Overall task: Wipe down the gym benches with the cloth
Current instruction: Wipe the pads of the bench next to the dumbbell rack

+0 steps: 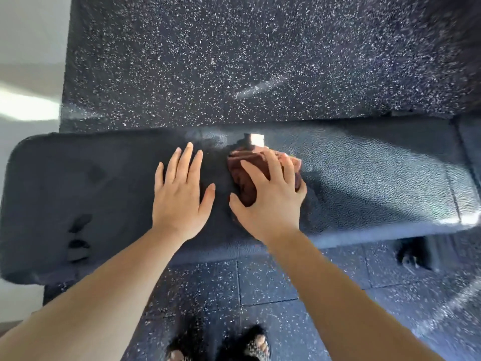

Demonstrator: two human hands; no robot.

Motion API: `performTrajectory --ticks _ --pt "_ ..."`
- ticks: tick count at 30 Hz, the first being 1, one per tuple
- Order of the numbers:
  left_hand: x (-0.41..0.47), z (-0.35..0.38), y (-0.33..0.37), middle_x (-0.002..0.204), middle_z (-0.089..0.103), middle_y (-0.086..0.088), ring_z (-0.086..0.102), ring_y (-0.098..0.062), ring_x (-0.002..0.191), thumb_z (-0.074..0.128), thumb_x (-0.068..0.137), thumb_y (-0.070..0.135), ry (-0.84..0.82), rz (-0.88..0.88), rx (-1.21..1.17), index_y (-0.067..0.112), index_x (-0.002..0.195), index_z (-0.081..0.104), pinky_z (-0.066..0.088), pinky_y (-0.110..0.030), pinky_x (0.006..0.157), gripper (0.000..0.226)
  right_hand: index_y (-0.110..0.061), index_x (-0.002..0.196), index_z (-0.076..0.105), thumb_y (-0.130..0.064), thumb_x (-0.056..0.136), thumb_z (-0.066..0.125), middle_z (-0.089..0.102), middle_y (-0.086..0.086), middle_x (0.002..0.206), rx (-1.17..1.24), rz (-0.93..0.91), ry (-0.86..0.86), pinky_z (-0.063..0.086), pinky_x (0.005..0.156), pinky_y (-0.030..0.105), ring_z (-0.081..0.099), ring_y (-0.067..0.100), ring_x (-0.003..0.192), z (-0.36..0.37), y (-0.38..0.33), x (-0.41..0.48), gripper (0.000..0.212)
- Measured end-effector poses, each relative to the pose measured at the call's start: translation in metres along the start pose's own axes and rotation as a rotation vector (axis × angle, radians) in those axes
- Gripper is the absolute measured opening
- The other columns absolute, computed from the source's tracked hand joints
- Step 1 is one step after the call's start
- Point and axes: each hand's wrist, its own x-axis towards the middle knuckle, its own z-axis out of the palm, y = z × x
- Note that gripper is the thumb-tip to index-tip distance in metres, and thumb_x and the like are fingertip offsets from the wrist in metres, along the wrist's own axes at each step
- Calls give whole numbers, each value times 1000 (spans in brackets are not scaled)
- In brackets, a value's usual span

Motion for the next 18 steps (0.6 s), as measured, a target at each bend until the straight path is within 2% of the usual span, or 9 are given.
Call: performTrajectory --ticks 4,11,15,18 --pt "2 4 -2 155 20 -7 16 -25 142 26 90 46 34 17 -1 12 144 25 15 -50 113 64 -43 114 60 -50 71 62 42 -11 143 63 -17 112 33 99 61 35 24 133 9 3 3 43" --pt "2 11 -6 156 16 -5 11 -23 143 23 89 50 127 60 10 14 146 22 12 -48 114 67 -39 107 64 -59 75 59 52 -7 131 60 -86 201 40 94 53 42 25 124 16 10 -4 38" --pt "7 18 -8 157 14 -3 9 -21 144 25 90 51 176 71 -19 16 146 21 8 -47 115 67 -38 100 64 -58 74 62 57 -14 124 150 -102 324 46 88 47 46 19 118 21 15 -14 33" --pt "3 21 -9 157 12 -3 7 -21 144 25 92 50 189 83 -17 16 147 20 7 -44 116 64 -39 99 63 -65 72 58 58 -17 118 163 -134 362 47 87 46 48 15 114 26 20 -34 38"
